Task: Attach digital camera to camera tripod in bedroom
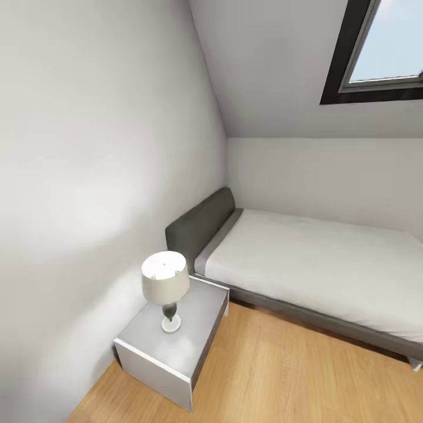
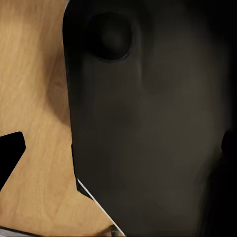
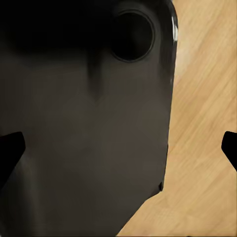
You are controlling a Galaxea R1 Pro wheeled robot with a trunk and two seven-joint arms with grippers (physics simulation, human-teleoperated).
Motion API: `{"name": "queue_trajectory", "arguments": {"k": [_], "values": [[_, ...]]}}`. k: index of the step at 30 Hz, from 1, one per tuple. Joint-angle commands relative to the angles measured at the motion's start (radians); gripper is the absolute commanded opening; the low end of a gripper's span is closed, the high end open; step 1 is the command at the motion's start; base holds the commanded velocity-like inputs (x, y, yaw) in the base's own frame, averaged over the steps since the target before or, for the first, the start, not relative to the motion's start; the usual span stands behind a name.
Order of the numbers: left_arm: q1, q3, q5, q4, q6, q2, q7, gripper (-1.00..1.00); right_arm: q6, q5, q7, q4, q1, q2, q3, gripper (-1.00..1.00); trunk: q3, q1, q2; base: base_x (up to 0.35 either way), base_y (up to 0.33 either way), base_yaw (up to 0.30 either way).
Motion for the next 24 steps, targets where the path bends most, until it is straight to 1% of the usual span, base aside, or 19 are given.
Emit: {"name": "queue_trajectory", "arguments": {"k": [1,3,5,8,13,19,24], "values": [[0.0,0.0,0.0,0.0,0.0,0.0,0.0,1.0,0.0,0.0,0.0,0.0,0.0,0.0,0.0,1.0,0.0,0.0,0.0,0.0,0.0,0.0],[0.008,0.011,0.009,-0.006,-0.005,0.0,0.0,1.0,-0.006,0.011,-0.002,0.0,-0.002,-0.009,0.007,1.0,0.0,0.0,0.0,0.0,0.0,0.0],[0.008,0.023,0.009,-0.006,-0.005,-0.001,0.0,1.0,-0.006,0.011,-0.002,0.0,-0.002,-0.01,0.007,1.0,0.0,0.0,0.0,0.0,0.0,0.0],[0.008,0.023,0.009,-0.006,-0.005,-0.001,0.0,1.0,-0.006,0.011,-0.002,0.0,-0.002,-0.01,0.007,1.0,0.0,0.0,0.0,0.0,0.0,0.0],[0.01,0.05,0.037,-0.02,-0.027,0.001,-0.001,1.0,-0.029,0.011,-0.002,-0.003,-0.002,-0.018,0.007,1.0,0.0,0.0,0.0,0.0,0.0,0.0],[0.01,0.084,0.071,-0.023,-0.061,0.004,-0.002,1.0,-0.062,0.011,-0.002,-0.003,-0.002,-0.021,0.008,1.0,0.0,0.0,0.0,0.0,0.0,0.0],[0.011,0.112,0.099,-0.023,-0.066,0.004,-0.002,1.0,-0.088,0.012,-0.002,-0.003,-0.002,-0.021,0.009,1.0,0.0,0.0,0.0,0.0,0.0,0.0]]}}
